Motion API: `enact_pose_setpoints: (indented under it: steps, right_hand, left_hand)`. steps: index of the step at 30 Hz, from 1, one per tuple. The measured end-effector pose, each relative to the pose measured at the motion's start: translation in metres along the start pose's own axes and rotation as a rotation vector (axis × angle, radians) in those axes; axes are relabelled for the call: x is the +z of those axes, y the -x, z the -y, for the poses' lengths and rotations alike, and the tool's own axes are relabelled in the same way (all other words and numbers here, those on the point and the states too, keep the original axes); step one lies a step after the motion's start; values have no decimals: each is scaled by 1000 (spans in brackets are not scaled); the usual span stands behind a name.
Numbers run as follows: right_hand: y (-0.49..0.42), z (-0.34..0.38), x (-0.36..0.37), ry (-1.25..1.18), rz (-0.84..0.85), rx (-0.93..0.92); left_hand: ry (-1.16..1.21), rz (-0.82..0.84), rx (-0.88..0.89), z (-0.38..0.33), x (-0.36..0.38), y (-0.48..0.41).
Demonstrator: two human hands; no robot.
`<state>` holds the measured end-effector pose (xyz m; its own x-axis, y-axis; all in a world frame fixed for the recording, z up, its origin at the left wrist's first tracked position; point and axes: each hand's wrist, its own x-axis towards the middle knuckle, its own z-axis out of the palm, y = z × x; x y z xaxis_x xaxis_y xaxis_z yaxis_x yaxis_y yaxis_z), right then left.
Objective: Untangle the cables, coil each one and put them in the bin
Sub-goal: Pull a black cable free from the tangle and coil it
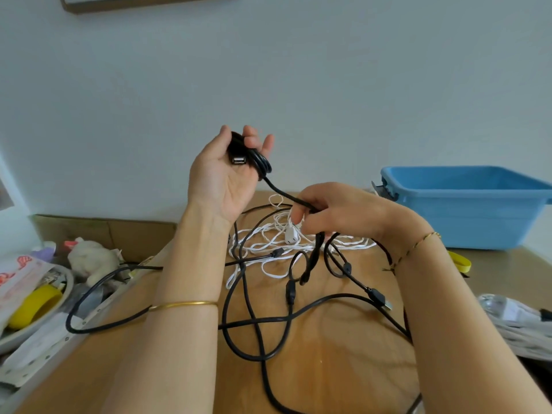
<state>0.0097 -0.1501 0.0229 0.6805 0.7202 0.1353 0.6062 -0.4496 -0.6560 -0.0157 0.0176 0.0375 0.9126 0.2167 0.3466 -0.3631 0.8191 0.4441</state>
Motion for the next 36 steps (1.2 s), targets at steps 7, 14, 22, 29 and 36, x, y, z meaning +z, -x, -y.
enact_pose_setpoints:
  steps: [7, 14, 22, 29, 36]
  right_hand:
    - [-6, 4, 7, 85, 46, 31]
    - [-4, 2, 0, 34, -71, 22]
    - [-8, -6, -1, -96, -316, -89]
    - [-19, -14, 11, -45, -502, -181]
    - [-22, -19, 18, -216, -523, -192]
  left_hand:
    - [-675, -54, 252, 22, -4, -2]
    - [-1557, 55, 437, 31, -4, 4]
    - [-1966, 81, 387, 19, 1, 5]
    - [-1862, 120, 227, 14, 2, 6]
    - [-1754, 135, 94, 11, 2, 12]
